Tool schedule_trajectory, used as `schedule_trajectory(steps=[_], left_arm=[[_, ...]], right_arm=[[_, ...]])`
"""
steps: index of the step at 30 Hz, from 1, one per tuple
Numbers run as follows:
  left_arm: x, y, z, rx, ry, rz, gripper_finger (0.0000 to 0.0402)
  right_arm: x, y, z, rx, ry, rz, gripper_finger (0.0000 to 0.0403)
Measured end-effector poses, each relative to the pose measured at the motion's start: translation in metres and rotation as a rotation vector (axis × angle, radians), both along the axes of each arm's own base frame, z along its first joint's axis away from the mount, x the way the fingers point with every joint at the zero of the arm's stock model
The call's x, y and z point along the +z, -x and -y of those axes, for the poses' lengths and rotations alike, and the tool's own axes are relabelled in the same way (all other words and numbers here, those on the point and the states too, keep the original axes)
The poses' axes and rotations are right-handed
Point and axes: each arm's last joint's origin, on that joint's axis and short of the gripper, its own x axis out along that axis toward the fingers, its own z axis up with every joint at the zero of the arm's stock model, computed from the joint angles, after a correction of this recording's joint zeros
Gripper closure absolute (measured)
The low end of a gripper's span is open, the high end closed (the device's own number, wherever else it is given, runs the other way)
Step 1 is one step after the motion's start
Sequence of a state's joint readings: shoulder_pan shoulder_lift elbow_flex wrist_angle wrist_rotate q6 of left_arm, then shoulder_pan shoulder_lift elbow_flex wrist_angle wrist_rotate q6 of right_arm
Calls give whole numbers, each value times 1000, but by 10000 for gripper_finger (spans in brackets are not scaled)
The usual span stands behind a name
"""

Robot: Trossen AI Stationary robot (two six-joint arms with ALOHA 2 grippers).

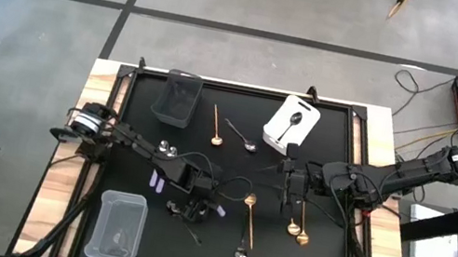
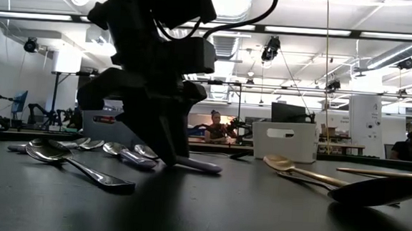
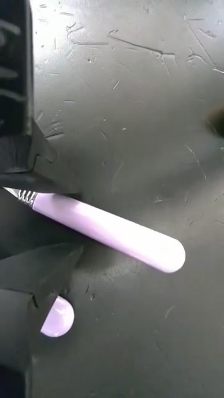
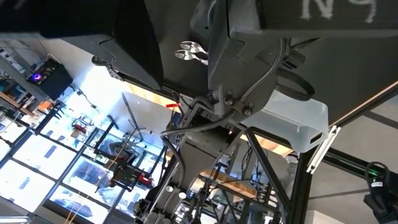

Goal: Sort silverware by color (type)
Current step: Put the purple spoon into the transparent bin

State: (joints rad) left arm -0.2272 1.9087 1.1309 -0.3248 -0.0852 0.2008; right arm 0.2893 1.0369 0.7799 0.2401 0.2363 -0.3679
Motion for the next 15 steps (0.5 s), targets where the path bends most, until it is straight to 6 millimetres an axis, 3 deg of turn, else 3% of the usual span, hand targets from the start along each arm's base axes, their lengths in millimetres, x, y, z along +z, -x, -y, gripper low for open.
schedule_trajectory(steps=[15], left_arm=[[6, -1, -1, 17, -44, 31, 398]], right_arm=[[0, 0, 0, 0, 1, -2, 284]])
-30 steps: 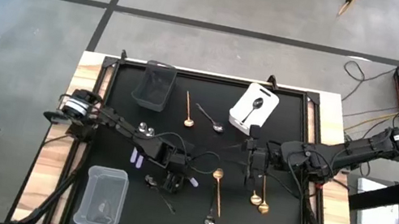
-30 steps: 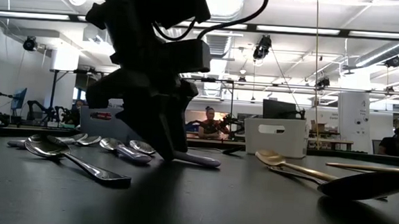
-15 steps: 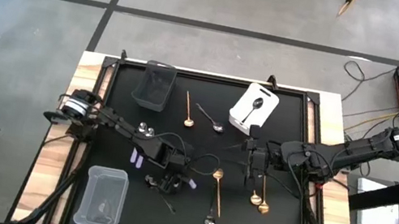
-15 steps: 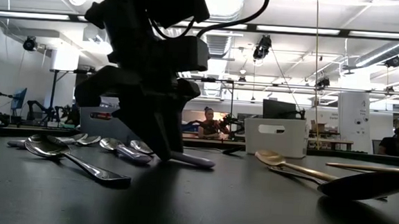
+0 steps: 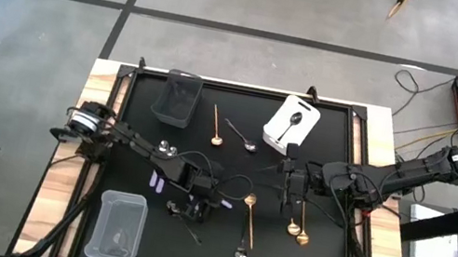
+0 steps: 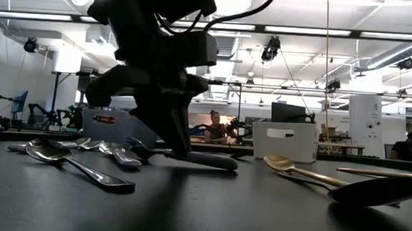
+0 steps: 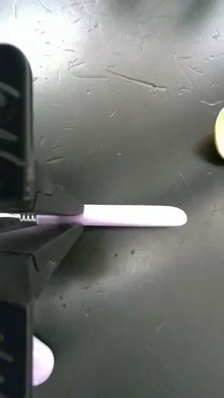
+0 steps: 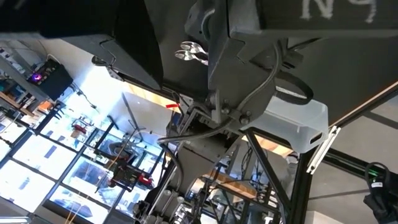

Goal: Sort silverware by color (type)
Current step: Put the purple spoon into the transparent bin

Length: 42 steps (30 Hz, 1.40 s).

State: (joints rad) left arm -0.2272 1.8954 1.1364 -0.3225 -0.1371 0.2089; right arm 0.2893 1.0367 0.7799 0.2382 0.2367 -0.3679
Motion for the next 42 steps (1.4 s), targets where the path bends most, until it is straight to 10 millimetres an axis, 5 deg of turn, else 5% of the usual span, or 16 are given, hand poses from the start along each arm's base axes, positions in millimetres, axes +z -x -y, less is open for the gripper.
schedule_trajectory(steps=[14, 21, 33, 42], left_arm=[[34, -11, 5, -22, -88, -47, 400], [27, -9, 4, 43, -16, -40, 388], [2, -1, 1, 71, 10, 12, 248], [-9, 3, -6, 94, 9, 24, 246]], right_arm=[[0, 0, 0, -6, -27, -2, 284], [0, 0, 0, -6, -27, -2, 284], [0, 0, 0, -5, -25, -2, 284], [0, 0, 0, -5, -17, -2, 284]])
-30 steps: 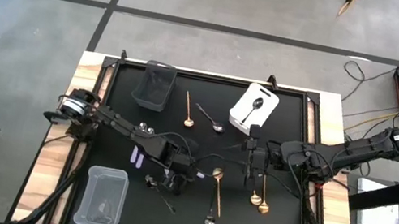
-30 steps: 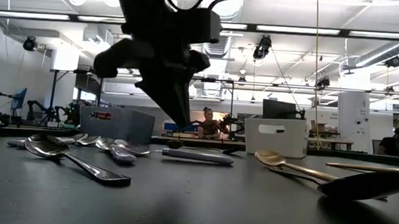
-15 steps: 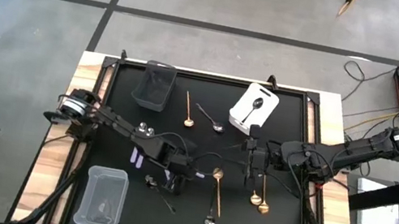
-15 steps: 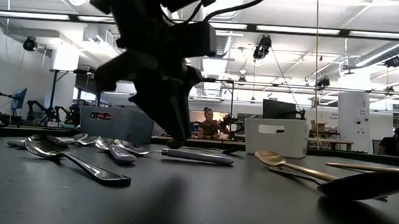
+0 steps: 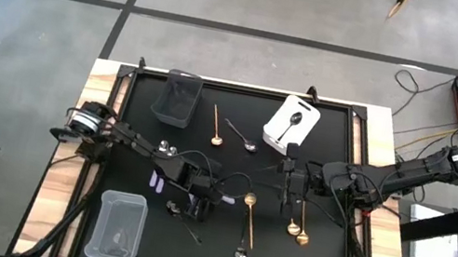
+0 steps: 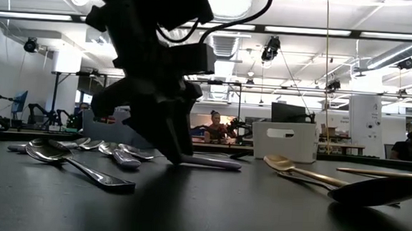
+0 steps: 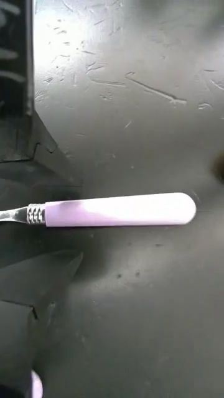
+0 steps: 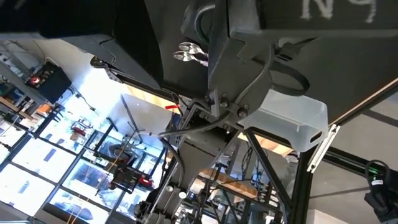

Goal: Sort silverware by color (type)
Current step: Put the purple spoon into the transparent bin

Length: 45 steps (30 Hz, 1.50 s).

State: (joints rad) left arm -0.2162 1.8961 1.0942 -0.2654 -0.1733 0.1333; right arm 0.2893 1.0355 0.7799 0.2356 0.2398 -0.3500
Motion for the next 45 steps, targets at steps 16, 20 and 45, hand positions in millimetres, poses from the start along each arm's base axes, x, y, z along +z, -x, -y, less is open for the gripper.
schedule_trajectory(steps=[16, 20, 45], left_arm=[[-6, 4, -5, 19, 11, -2, 345], [-6, 4, -6, 21, 2, -1, 376], [20, -2, 0, -50, -38, -25, 397]], right_arm=[[0, 0, 0, 0, 0, 0, 284], [0, 0, 0, 0, 1, 0, 284], [0, 0, 1, -13, -17, -1, 284]])
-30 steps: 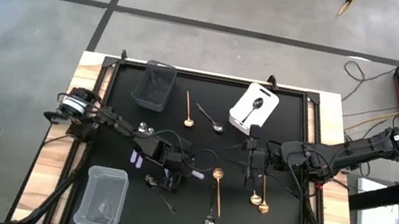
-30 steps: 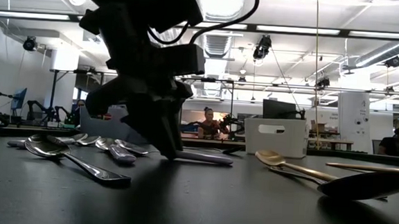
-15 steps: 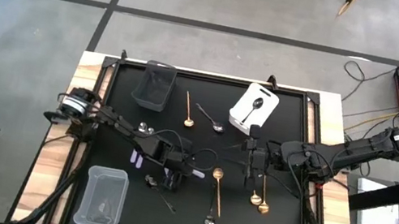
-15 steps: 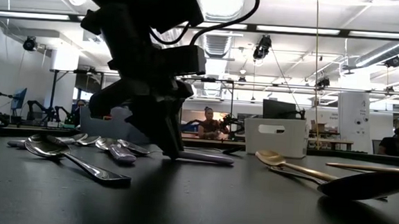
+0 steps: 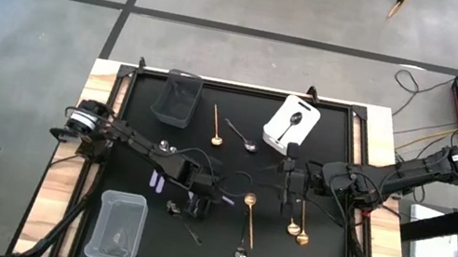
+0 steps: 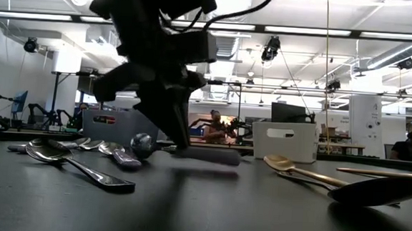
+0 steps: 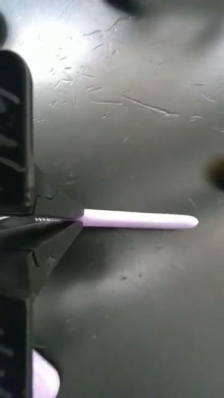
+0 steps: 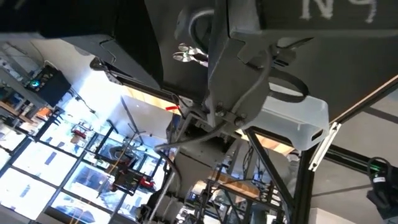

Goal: Sort silverware by color (type)
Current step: Put the purple spoon into the transparent bin

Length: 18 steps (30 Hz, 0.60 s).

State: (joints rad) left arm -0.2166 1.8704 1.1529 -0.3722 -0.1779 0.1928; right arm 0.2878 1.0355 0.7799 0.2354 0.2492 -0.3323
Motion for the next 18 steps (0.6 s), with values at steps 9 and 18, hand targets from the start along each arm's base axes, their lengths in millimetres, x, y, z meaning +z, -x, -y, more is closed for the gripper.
schedule_trajectory(steps=[9, 18], left_arm=[[1, 1, 0, -2, -20, -12, 399], [9, 5, -2, -39, -41, -19, 401]], right_arm=[[0, 0, 1, -21, -4, 1, 284], [0, 0, 1, -22, -5, 0, 284]])
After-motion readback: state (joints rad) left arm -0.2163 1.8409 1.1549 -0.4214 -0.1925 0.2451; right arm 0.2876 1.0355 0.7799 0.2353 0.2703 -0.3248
